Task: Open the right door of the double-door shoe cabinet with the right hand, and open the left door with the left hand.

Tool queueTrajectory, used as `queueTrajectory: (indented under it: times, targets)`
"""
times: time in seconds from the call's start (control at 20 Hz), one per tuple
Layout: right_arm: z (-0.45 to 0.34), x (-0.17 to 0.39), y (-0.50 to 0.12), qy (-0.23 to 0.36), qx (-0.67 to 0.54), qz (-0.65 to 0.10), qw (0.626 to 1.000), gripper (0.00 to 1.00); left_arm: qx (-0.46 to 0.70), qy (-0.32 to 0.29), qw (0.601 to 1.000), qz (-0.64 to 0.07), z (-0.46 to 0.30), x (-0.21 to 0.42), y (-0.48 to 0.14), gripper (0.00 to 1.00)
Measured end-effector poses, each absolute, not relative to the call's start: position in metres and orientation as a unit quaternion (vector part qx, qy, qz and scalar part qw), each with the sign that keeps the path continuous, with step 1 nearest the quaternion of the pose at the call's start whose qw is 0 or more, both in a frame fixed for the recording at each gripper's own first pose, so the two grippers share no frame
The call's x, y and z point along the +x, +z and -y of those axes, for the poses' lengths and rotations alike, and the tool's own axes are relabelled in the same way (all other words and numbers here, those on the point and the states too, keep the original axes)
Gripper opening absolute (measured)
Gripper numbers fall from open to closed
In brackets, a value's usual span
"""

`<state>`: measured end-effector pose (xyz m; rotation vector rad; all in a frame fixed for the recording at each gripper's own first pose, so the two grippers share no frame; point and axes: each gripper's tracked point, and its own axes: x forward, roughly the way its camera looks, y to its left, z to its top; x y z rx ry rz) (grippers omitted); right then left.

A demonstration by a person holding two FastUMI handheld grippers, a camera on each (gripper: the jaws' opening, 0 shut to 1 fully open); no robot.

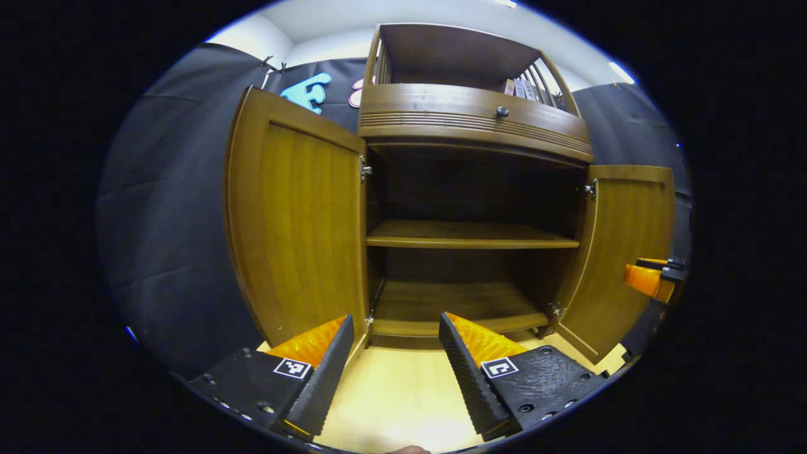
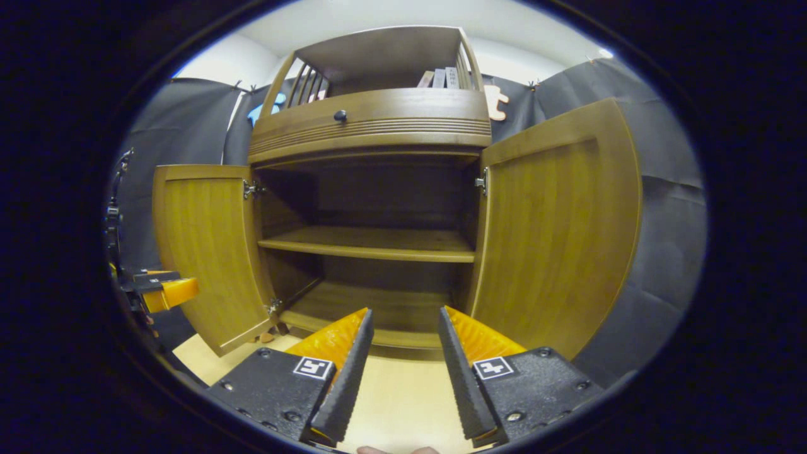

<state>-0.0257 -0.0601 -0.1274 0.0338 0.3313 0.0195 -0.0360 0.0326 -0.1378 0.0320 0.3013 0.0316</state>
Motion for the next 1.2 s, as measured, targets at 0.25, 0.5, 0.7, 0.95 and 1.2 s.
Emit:
queueTrajectory:
  times: [0.25,0.5,0.7,0.95,1.2]
  targets:
    - [0.061,-0.034,-0.117,0.007,0.022,-0.150,0.988,0.76,-0.001,0.017,0.992,-0.128,-0.006,-0.036,-0.123,0.95]
    - [0.063,-0.034,-0.111,0.000,0.041,-0.139,0.989,0.80,0.009,0.005,0.995,-0.104,0.017,-0.038,-0.108,0.95]
    - [0.067,-0.035,-0.107,0.002,0.045,-0.129,0.991,0.80,0.003,-0.001,0.997,-0.081,0.025,-0.040,-0.096,0.95]
    - [0.067,-0.036,-0.095,0.008,0.045,-0.128,0.991,0.81,0.000,0.000,0.998,-0.059,0.026,-0.041,-0.084,0.95]
    - [0.067,-0.041,-0.077,0.014,0.015,-0.116,0.993,0.81,0.013,0.019,0.998,-0.054,0.019,-0.044,-0.077,0.95]
